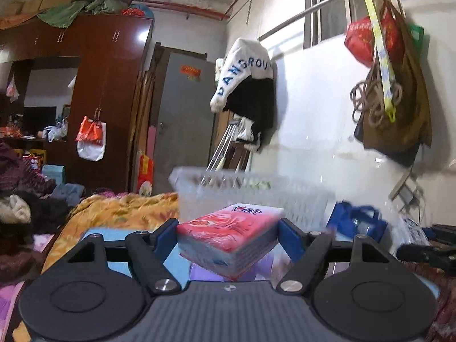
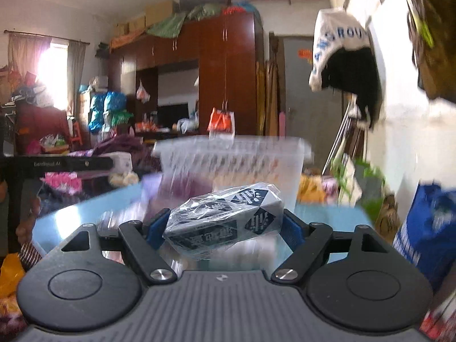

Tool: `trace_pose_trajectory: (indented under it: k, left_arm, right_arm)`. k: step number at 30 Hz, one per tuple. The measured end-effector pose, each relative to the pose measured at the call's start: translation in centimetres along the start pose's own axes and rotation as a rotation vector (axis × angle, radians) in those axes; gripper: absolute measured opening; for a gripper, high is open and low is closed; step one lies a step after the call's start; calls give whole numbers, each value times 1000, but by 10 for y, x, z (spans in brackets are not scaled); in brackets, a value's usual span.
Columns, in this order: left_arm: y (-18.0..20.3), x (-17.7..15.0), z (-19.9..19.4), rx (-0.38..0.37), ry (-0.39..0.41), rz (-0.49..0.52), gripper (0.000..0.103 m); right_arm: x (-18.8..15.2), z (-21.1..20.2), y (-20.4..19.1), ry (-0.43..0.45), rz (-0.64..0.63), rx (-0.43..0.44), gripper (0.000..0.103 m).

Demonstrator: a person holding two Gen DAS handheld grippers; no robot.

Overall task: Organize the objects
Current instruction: 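Lift both held packs over the white basket and open both tools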

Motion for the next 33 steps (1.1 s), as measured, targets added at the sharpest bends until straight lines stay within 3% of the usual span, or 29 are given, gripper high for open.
trace_pose_trajectory:
  k: [3, 7, 10, 13, 15, 16, 17, 22, 26, 30, 33]
  left_arm:
    - [8, 34, 31, -1, -8, -10, 78]
    - [12, 67, 93, 21, -111, -52, 78]
    - [17, 70, 129, 63, -178, -31, 78]
    - [20, 68, 148, 85, -203, -16, 79]
    - [20, 65, 153, 97, -206, -16, 88]
    - [19, 63, 152, 84, -207, -24, 94]
    - [18, 61, 149, 70, -201, -32, 102]
    - [19, 46, 107, 25, -148, -43, 103]
    - [17, 17, 55, -28, -91, -38, 103]
    - [10, -15, 26, -21, -87, -23, 103]
    - [8, -22, 27, 15, -90, 13, 103]
  right_arm:
    - [45, 40, 7, 13, -29, -51, 82]
    - [83, 116, 27, -89, -21, -134, 82]
    - [86, 160, 40, -171, -11, -165, 82]
    - [80, 179, 45, -193, -18, -163, 84]
    - [76, 174, 45, -178, -6, -154, 90]
    - [76, 168, 43, -166, 3, -140, 103]
    - [75, 160, 41, -146, 10, -125, 103]
    - [56, 104, 26, -63, 69, -96, 103]
    - [27, 76, 2, -48, 114, 11, 103]
    - [11, 87, -22, -101, 106, 107, 103]
    - [13, 110, -30, -142, 60, 99, 103]
Point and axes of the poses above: each gripper's, at about its wrist camera, not at the fingertips, and z roughly the way its jaws point, y to its right, x to its top, the point moved 4 cm from there along z, roughly the way its jaws point, and after that the axes turned 7 degrees about x, right-handed, at the moved point
